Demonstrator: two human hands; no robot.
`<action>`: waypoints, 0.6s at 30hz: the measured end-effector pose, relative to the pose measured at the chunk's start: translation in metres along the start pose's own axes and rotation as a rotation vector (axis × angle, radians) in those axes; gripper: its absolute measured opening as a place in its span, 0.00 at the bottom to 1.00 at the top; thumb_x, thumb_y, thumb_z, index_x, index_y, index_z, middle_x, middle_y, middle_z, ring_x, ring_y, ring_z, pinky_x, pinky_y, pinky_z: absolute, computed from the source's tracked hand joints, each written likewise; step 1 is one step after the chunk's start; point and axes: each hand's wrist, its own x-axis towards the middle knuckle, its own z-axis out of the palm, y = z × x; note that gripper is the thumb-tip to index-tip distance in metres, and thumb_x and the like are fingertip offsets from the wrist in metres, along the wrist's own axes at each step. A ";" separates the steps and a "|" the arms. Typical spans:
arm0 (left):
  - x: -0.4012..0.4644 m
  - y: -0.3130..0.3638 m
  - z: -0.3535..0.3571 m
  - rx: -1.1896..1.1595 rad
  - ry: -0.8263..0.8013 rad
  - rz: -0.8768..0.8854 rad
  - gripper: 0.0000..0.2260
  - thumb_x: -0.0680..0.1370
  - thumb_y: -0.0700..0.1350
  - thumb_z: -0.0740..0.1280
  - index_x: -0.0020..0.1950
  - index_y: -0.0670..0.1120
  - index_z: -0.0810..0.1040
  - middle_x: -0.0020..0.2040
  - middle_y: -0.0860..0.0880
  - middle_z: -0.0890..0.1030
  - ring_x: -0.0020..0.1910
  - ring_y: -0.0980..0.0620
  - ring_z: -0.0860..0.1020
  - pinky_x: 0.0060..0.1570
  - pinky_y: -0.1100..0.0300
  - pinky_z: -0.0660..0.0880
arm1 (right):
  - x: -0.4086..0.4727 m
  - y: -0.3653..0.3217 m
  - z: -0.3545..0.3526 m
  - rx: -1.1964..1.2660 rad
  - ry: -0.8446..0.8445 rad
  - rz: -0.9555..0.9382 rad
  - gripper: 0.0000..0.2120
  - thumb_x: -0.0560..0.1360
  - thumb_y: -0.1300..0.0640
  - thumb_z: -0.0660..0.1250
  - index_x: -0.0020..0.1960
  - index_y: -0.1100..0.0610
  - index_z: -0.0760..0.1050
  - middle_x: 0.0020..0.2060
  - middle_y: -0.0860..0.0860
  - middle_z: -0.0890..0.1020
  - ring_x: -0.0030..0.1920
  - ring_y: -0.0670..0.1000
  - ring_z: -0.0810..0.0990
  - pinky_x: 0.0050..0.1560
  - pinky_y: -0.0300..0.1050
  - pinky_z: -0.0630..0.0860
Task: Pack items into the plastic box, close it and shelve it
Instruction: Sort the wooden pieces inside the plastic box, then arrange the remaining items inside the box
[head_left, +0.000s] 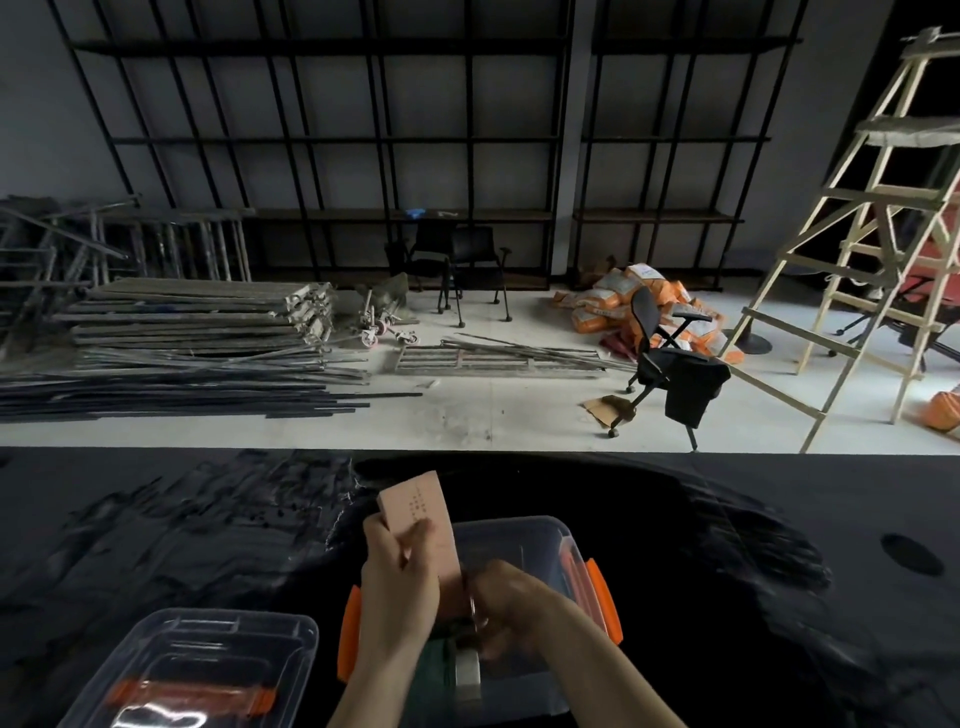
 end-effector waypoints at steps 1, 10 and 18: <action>0.000 -0.002 -0.001 0.018 -0.011 -0.013 0.07 0.84 0.44 0.63 0.59 0.43 0.68 0.53 0.48 0.81 0.46 0.56 0.79 0.40 0.60 0.73 | -0.009 0.001 -0.006 -0.015 0.031 -0.027 0.09 0.81 0.56 0.59 0.50 0.58 0.77 0.37 0.54 0.78 0.36 0.52 0.79 0.33 0.41 0.79; -0.002 -0.009 0.045 0.374 -0.372 -0.241 0.29 0.85 0.49 0.52 0.82 0.40 0.47 0.68 0.39 0.78 0.60 0.42 0.80 0.62 0.52 0.74 | -0.032 0.032 -0.062 -0.318 0.899 -0.555 0.11 0.79 0.49 0.65 0.60 0.49 0.78 0.52 0.44 0.83 0.53 0.48 0.81 0.51 0.43 0.77; 0.001 -0.005 0.086 0.559 -0.648 -0.409 0.34 0.87 0.51 0.52 0.81 0.34 0.36 0.79 0.39 0.65 0.77 0.44 0.67 0.72 0.56 0.65 | -0.012 0.058 -0.061 -0.271 0.648 -0.331 0.27 0.79 0.58 0.57 0.77 0.44 0.63 0.59 0.52 0.82 0.56 0.55 0.80 0.51 0.49 0.77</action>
